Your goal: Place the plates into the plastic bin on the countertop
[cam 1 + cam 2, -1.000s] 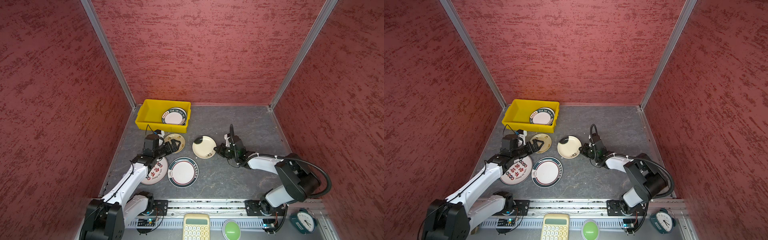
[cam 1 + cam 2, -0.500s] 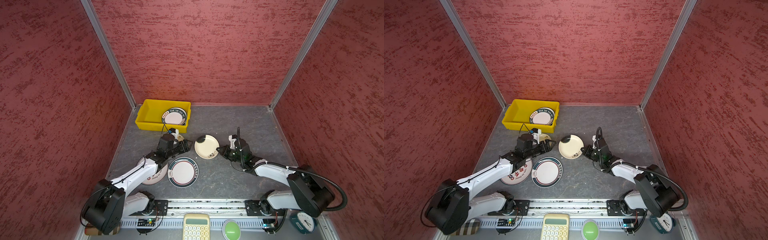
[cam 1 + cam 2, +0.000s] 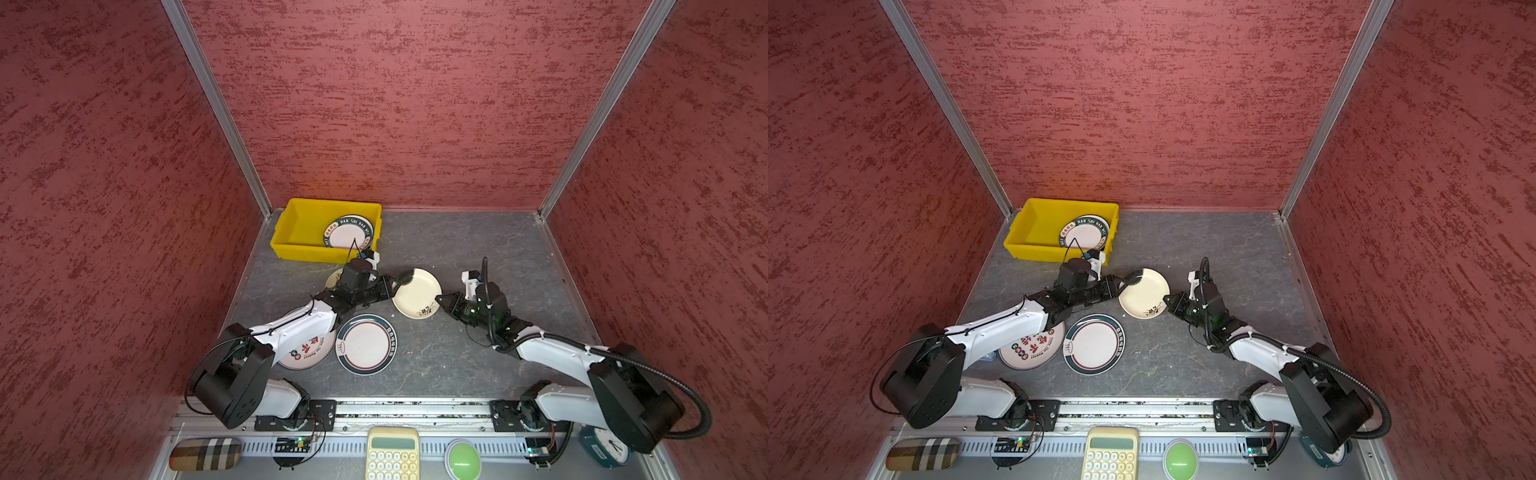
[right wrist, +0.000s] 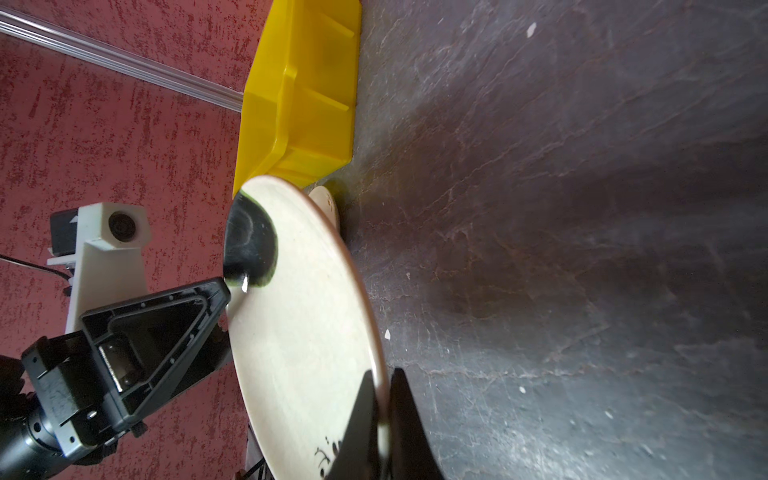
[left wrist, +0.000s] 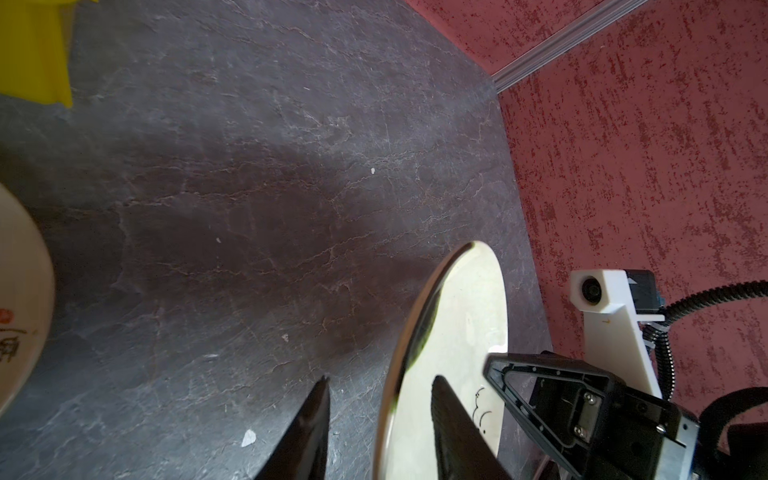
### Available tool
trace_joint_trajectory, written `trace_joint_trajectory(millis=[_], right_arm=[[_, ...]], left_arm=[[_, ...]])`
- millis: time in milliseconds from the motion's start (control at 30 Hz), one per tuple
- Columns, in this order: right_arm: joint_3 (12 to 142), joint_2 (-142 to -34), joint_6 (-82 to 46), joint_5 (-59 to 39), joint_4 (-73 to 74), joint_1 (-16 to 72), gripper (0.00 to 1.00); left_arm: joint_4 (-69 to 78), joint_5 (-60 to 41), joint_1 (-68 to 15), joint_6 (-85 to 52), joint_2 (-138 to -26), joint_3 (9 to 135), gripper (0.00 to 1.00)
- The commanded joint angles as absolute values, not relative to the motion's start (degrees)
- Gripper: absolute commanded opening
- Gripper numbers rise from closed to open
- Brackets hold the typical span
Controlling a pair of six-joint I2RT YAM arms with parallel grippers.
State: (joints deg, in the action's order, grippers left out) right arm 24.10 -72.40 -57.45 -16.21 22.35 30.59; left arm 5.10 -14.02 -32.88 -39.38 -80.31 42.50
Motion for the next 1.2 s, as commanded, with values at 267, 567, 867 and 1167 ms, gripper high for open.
trace_joint_trajectory(millis=[267, 567, 867, 1167], right_arm=[[23.6, -70.6, -56.7, -16.6, 25.3, 30.4, 0.07], [22.7, -67.3, -55.8, -15.4, 22.8, 30.4, 0.78], [21.2, -62.8, -54.9, -12.6, 19.7, 30.4, 0.98], [17.7, -56.6, -53.8, -9.0, 18.6, 30.5, 0.99]], left_arm=[[5.5, -14.5, -33.7, -38.0, -82.2, 44.3, 0.0], [5.6, -14.6, -32.8, -37.5, -81.5, 44.6, 0.0], [4.9, -15.2, -27.3, -36.6, -79.0, 45.1, 0.0], [3.1, -14.9, -22.0, -37.0, -76.1, 46.8, 0.0]])
